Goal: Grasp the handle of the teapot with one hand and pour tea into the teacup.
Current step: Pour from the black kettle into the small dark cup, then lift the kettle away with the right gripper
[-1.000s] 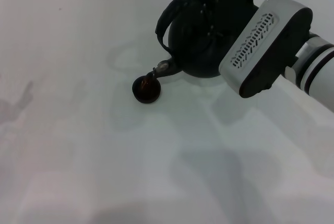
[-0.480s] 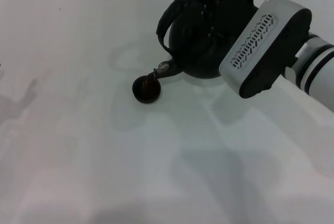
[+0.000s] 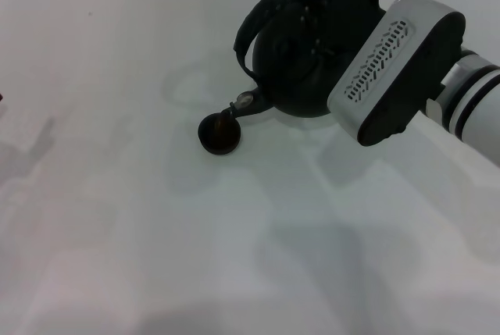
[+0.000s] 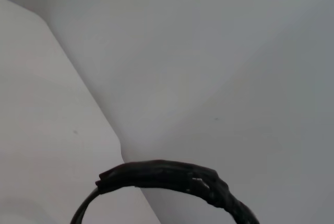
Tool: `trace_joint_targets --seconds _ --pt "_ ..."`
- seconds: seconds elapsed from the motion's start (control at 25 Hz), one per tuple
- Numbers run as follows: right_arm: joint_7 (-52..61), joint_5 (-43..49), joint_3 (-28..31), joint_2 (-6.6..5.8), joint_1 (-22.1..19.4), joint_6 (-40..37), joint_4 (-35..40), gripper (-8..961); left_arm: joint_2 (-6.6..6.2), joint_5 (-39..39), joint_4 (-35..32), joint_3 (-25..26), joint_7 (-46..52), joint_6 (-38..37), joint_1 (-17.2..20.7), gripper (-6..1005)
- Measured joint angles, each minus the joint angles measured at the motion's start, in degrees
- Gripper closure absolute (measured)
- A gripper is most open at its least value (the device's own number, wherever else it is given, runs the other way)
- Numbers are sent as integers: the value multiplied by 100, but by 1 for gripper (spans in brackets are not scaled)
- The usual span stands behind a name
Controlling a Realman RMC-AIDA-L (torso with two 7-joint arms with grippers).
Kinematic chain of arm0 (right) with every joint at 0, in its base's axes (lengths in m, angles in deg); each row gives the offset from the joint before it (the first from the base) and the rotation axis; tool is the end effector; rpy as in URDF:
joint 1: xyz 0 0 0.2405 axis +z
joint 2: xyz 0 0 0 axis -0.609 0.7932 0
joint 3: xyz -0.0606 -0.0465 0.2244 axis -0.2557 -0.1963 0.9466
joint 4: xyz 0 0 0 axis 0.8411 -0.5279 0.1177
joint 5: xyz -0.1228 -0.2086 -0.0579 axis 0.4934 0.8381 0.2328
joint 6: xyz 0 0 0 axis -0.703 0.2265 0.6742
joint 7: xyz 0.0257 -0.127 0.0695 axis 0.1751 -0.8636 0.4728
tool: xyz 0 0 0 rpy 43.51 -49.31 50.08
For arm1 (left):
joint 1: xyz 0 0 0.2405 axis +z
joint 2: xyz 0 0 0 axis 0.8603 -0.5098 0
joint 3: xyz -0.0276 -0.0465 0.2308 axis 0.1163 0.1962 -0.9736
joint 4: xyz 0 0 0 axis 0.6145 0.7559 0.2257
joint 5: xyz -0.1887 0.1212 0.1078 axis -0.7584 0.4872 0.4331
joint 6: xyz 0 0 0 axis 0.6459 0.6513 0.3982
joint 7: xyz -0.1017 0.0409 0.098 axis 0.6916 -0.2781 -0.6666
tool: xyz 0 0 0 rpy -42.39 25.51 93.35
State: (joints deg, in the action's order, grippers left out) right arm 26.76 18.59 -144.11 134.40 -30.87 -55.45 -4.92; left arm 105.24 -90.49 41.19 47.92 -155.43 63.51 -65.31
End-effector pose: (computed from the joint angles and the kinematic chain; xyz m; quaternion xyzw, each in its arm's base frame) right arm 0.1431 0.3511 -0.0749 -0.8682 -0.0786 0.0460 0.4878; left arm -0.4078 0.2393 0.0487 -0.7633 -0.2709 -0.3184 0.4926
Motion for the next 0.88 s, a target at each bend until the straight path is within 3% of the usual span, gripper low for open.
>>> trace_joint_targets --seconds 0.88 --pt "97 -48 115 1 28 -21 -85 838 -4 0 0 0 -6 -15 -20 137"
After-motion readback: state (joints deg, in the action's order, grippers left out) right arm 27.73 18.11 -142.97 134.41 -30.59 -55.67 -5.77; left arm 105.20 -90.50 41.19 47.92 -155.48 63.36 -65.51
